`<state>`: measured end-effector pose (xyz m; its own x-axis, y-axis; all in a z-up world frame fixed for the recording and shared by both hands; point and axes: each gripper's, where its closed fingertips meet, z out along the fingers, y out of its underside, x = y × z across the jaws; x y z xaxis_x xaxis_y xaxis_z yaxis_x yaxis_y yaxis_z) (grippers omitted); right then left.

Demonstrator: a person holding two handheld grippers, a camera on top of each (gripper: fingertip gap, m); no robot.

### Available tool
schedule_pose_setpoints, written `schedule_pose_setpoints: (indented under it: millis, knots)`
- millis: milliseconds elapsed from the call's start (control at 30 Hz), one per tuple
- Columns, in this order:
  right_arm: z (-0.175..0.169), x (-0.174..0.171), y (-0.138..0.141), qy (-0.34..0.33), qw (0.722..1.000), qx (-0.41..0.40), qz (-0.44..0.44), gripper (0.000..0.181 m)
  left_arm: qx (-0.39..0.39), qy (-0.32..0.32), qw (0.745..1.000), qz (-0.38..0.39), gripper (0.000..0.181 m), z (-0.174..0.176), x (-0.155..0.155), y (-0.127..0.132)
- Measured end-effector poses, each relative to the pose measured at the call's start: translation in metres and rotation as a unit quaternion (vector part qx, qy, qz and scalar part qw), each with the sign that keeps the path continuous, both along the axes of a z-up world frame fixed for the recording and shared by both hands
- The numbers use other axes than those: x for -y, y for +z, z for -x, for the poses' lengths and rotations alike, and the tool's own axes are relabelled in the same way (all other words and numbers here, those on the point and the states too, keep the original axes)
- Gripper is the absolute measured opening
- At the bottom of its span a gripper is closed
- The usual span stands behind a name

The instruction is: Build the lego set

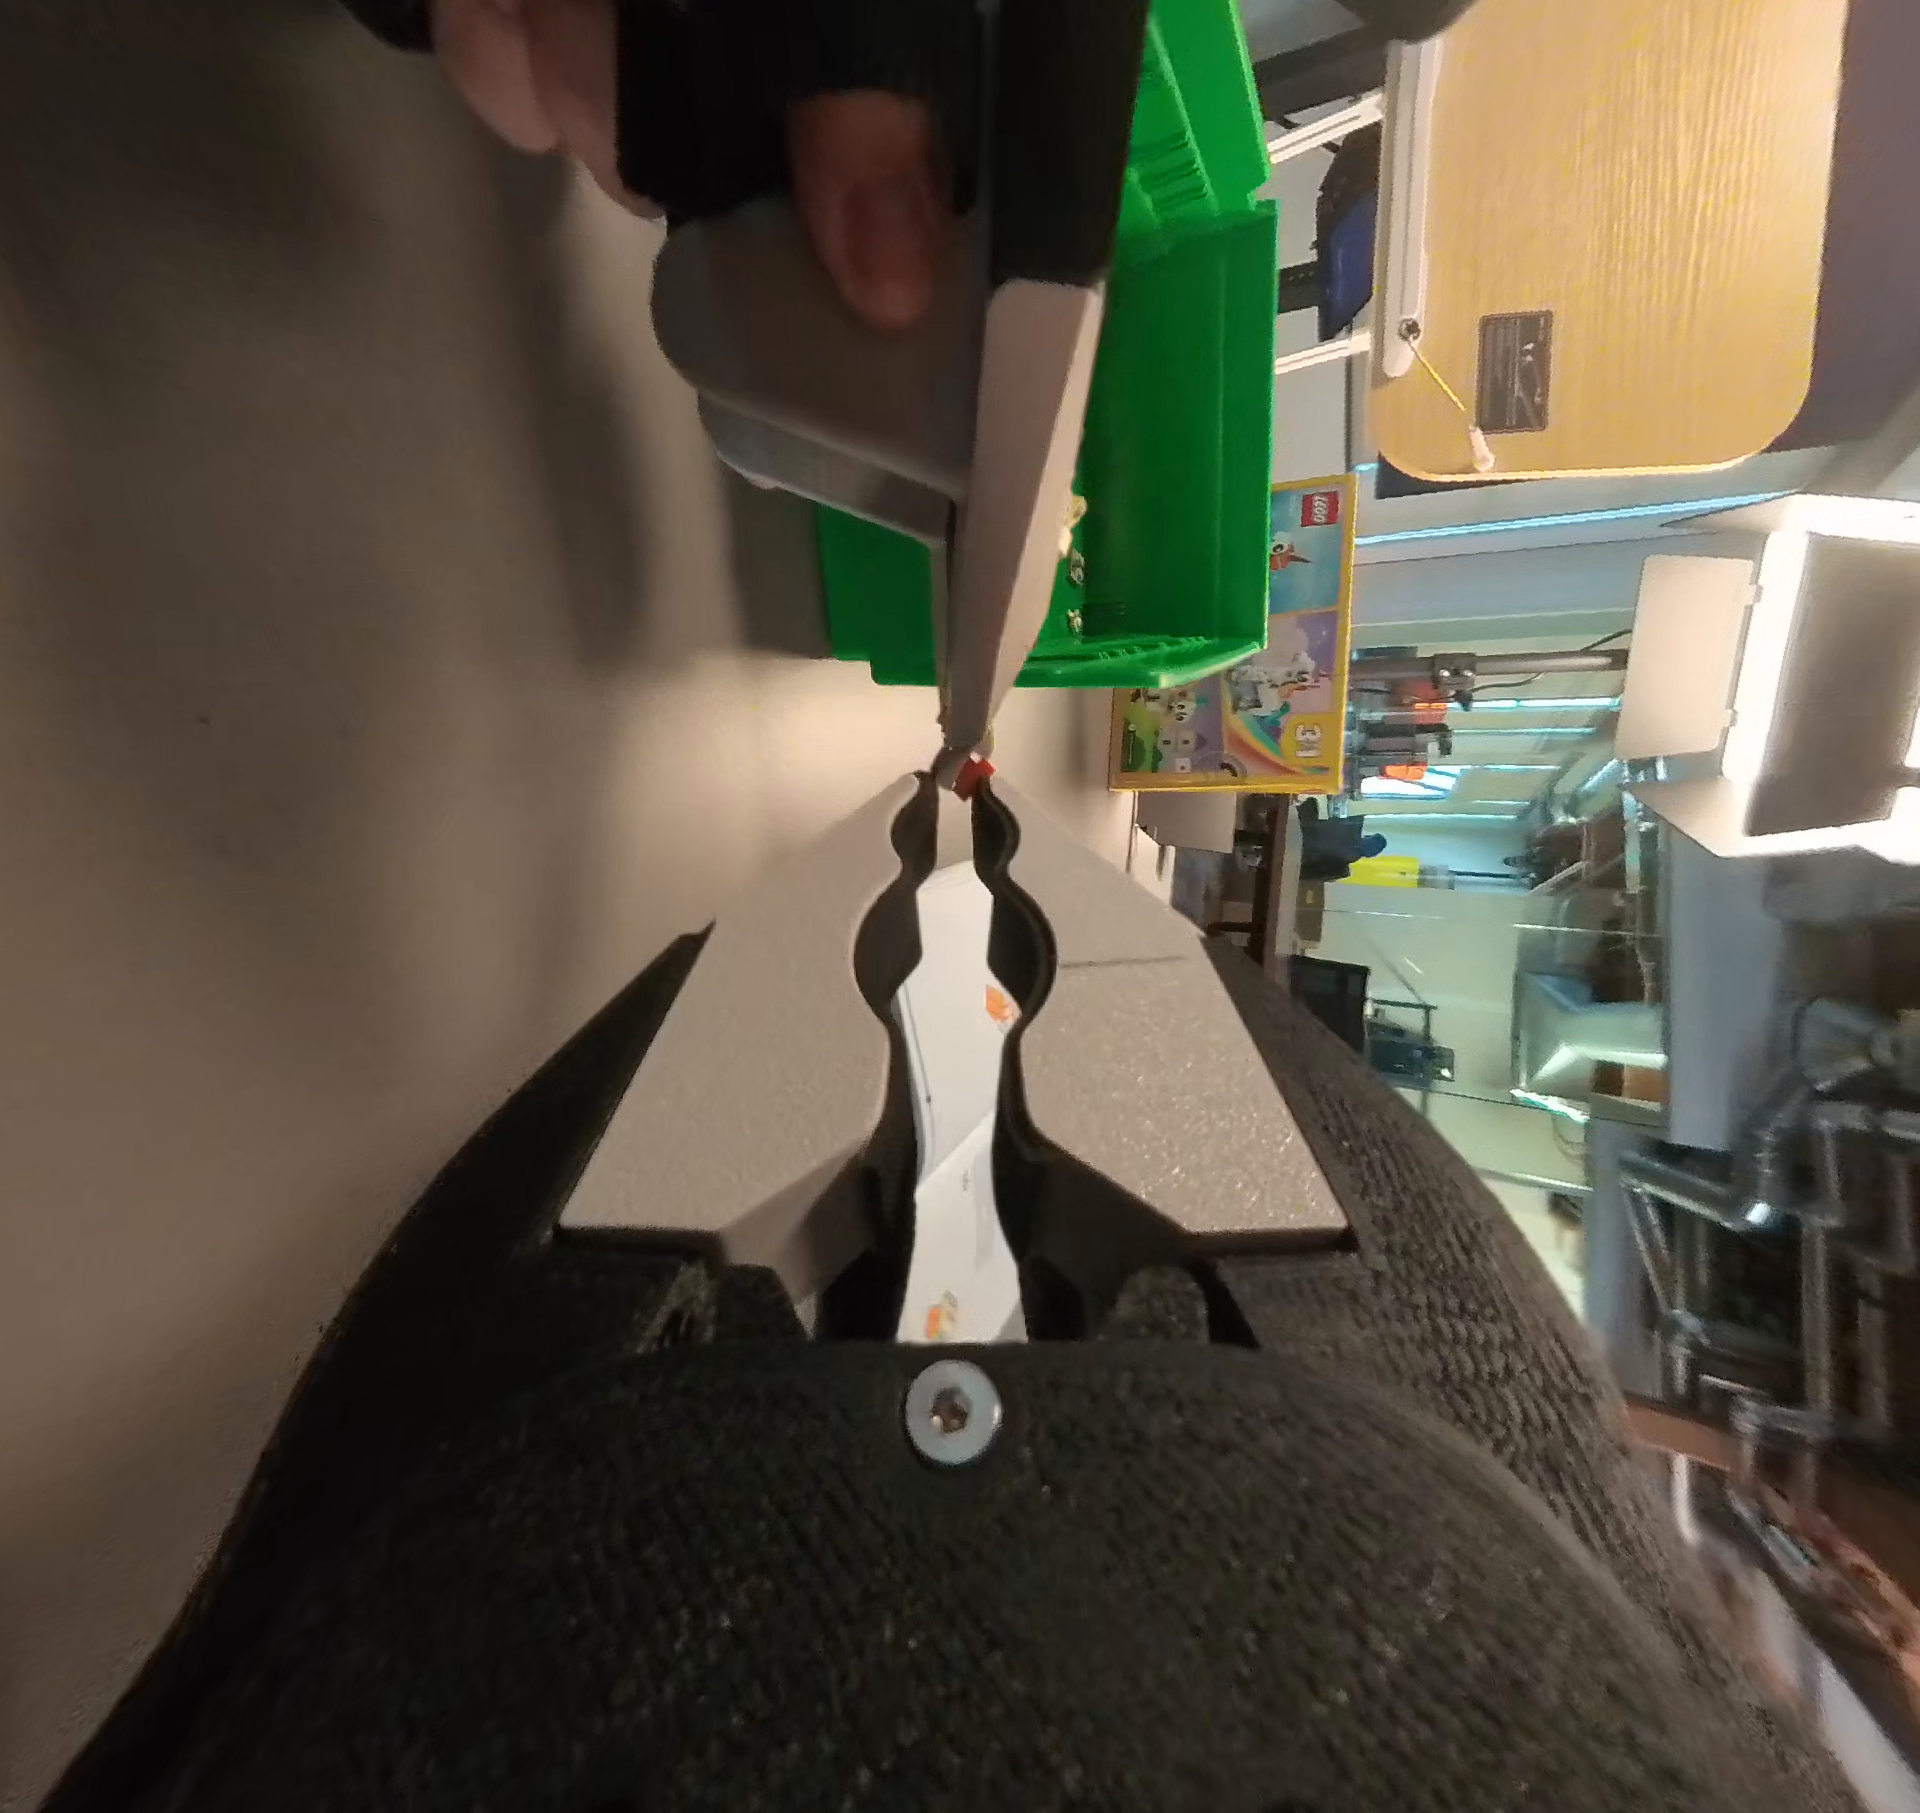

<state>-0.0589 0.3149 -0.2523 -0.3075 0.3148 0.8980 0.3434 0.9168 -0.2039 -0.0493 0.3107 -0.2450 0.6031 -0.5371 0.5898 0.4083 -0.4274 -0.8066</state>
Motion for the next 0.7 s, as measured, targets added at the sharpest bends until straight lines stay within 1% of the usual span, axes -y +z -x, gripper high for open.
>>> schedule_pose_setpoints:
  millis: [133,167,267,333,433,600,700]
  knots:
    - [0.0008,-0.0028,-0.0039,0.009,0.998,0.022,-0.064,0.004,-0.001,0.006,1.0,0.008,0.015,0.0008,-0.0021,-0.0042]
    - [0.0012,-0.0031,-0.0049,0.009,0.997,0.026,-0.069,0.005,0.0,0.009,1.0,0.01,0.015,0.0013,-0.0026,-0.0052]
    - [0.0032,-0.0041,-0.0043,-0.008,0.999,0.023,-0.042,0.007,0.018,0.018,1.0,0.012,0.015,0.0033,-0.0039,-0.0049]
    - [0.0053,-0.0052,-0.0034,-0.019,0.999,0.019,-0.045,0.008,0.031,0.025,0.999,0.014,0.015,0.0053,-0.0052,-0.0041]
    - [0.0075,-0.0059,-0.0038,-0.025,0.998,0.014,-0.049,0.008,0.03,0.032,0.999,0.014,0.015,0.0076,-0.0062,-0.0046]
    - [0.0064,-0.0034,-0.0061,-0.01,0.999,0.024,-0.041,0.006,0.026,0.029,0.999,0.01,0.015,0.0071,-0.0047,-0.0056]
    - [0.0037,-0.0011,-0.0088,-0.001,0.999,0.037,-0.011,0.005,0.013,0.026,1.0,0.007,0.015,0.0047,-0.0038,-0.0072]
